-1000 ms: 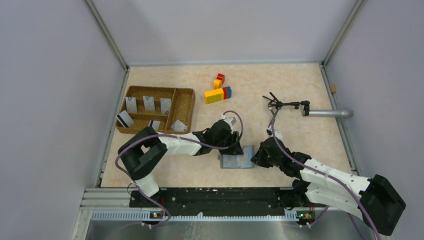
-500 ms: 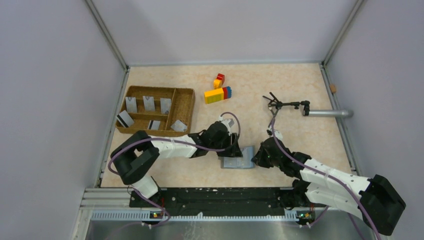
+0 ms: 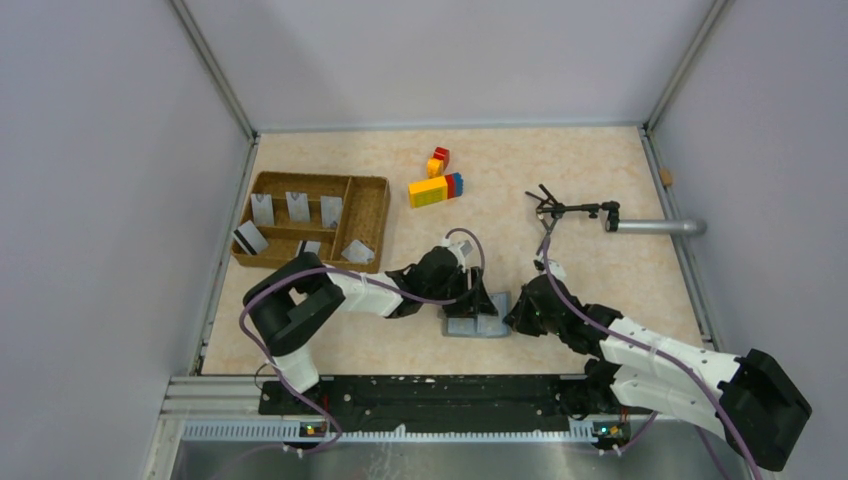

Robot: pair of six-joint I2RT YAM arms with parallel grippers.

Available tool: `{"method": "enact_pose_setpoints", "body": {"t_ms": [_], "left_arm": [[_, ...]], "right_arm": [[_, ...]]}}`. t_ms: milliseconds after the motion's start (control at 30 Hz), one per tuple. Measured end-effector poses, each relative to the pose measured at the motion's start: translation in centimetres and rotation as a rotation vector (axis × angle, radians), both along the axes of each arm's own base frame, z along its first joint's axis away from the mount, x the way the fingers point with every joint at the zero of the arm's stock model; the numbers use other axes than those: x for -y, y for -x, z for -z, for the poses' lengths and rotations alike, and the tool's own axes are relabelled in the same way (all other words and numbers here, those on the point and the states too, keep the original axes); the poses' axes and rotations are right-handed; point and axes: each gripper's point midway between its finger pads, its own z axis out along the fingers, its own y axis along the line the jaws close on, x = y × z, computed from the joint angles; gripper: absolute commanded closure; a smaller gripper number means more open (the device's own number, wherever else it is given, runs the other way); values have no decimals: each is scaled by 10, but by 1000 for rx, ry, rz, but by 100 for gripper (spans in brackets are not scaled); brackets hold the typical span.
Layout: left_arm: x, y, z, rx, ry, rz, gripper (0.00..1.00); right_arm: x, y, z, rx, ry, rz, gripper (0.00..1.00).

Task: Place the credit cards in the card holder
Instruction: Insert the credit card into the card holder.

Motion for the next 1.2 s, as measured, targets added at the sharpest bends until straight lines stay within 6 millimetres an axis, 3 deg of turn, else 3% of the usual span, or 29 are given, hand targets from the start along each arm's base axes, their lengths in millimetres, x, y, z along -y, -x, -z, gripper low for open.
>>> {"method": "enact_pose_setpoints", "body": {"t_ms": [733, 1200], "left_arm": [[18, 7, -5, -25, -6, 9, 36], [28, 8, -15, -99, 51, -52, 33]], "right_arm": [[6, 4, -7, 9, -17, 21, 100], [8, 4, -15, 23, -45, 47, 81]]}}
